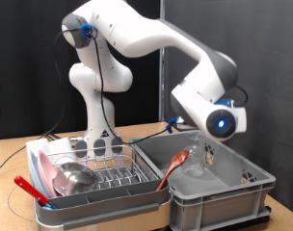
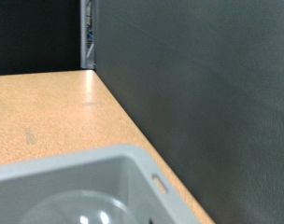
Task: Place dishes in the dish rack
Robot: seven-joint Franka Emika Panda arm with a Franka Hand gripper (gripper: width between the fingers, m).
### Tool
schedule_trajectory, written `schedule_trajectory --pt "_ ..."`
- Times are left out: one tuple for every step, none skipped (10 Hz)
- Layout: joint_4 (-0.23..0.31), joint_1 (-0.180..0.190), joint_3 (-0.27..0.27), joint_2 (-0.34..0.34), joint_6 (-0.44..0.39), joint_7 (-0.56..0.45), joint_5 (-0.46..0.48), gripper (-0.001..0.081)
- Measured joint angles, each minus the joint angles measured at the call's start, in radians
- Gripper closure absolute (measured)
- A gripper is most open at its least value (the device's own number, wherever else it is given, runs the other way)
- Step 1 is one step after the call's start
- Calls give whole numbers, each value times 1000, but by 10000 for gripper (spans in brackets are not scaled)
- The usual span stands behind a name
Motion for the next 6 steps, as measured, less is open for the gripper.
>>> schedule_trajectory --pt "-2 11 -25 23 25 5 -9 3" --pt "-1 19 -46 45 43 4 -27 3" --pt "3 22 -60 62 56 3 -48 3" --pt "9 24 -71 74 65 3 -66 3" --pt "16 30 -77 77 69 3 -77 3" --pt "15 30 -77 77 68 3 -76 3"
